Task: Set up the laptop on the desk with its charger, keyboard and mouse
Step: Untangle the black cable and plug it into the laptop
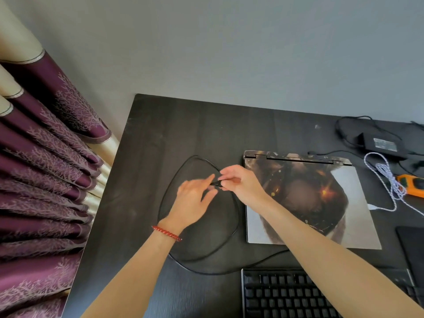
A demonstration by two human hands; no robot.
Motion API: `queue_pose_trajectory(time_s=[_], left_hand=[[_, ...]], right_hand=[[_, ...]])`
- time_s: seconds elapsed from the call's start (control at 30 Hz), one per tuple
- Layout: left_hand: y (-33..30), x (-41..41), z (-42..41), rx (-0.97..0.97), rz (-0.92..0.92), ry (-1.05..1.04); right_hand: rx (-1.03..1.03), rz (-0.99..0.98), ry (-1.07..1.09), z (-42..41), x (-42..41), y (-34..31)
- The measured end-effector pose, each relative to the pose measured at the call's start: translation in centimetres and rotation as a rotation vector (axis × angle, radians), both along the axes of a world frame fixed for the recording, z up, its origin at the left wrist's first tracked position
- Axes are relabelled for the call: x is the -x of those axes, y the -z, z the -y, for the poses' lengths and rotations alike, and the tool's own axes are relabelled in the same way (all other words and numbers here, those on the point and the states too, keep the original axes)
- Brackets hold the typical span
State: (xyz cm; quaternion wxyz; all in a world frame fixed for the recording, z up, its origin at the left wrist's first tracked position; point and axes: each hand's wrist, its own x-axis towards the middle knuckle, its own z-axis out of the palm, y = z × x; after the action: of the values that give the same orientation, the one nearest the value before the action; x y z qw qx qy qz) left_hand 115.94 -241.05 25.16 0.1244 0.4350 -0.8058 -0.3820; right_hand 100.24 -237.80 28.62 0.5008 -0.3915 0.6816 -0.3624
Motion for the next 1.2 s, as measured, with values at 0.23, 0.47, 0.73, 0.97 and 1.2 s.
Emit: queue_pose_trajectory(time_s=[0.23,0.47,0.73,0.97,1.2], left_hand=[[1.0,-0.8,0.6,-0.028,-0.007,-0.390],[2.3,-3.6,1.5,-0.013,-0.031,-0.539],[2.4,-3.8,1.7,0.085,-0.063,-0.515],[3.2,-1.7,1.0,0.175,-0.031,-0.358],[4.3,2.9,-3.0,0.112,-0.103,-0.114]], right_hand=[[0.005,-0.781,-0.260,-1.6,2.8,3.5],[-0.246,-1.386,-0.724,2.0,1.0,6.0],[-0.097,-0.619,-0.205,8.2,-3.1,6.0],[0.276,-0.855,-0.348,5.9,-0.8,5.7],[-0.070,-1.167,-0.368,-5.2,6.1,8.1]])
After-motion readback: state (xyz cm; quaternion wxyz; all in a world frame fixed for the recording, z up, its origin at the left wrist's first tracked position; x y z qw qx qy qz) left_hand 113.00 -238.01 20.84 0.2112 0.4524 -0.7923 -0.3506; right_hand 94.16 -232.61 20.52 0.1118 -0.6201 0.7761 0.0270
